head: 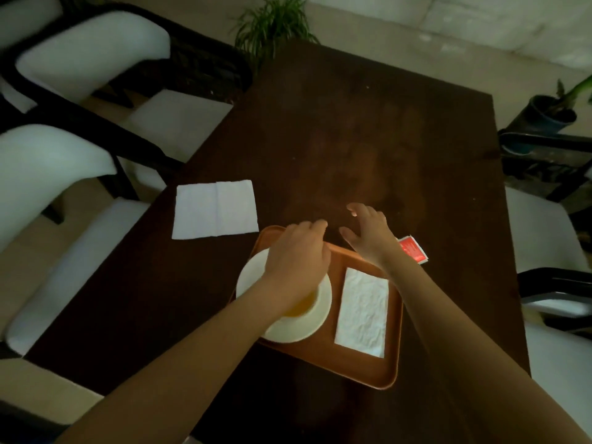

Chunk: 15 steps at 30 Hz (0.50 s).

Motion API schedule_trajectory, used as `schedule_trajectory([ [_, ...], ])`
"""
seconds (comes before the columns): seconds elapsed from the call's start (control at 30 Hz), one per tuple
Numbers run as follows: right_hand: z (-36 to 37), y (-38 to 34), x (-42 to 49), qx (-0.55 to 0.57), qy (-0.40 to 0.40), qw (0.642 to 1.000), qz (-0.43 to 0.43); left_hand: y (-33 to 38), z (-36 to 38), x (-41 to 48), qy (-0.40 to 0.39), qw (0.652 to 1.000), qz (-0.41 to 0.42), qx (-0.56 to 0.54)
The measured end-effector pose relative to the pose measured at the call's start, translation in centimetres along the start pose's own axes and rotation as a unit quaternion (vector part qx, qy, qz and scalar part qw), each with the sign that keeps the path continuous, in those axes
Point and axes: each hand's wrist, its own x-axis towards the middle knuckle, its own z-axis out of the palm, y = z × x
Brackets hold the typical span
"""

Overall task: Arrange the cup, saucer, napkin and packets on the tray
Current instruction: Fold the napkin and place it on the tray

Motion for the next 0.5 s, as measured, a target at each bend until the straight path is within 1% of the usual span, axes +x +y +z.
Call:
schedule_trajectory([
  [0.1,-0.3,-2.7,2.1,0.011,-0.013,1.0,-0.014,-3.4,-1.8,2.0,-0.011,1.0,-0.019,0.02],
  [0.17,-0.1,-4.7,3.4,0.039,-0.024,0.999,-0.021,-6.2,-2.5,2.8,-0.034,0.998,-0.052,0.025],
  [0.27,0.8,-7.4,5.7,0.039,-0.059,0.997,-0.028,-10.9,-2.8,3.5,-0.062,0.992,-0.098,0.048],
  [0.4,3.7,-10.0,8.3,0.067,-0.107,0.991,0.041,-17.1,-2.4,3.9,-0.072,0.984,-0.146,0.076],
  [0.5,6.4,-11.2,9.5,0.047,-0.13,0.987,0.085,-20.9,-1.7,4.1,-0.092,0.978,-0.142,0.12],
])
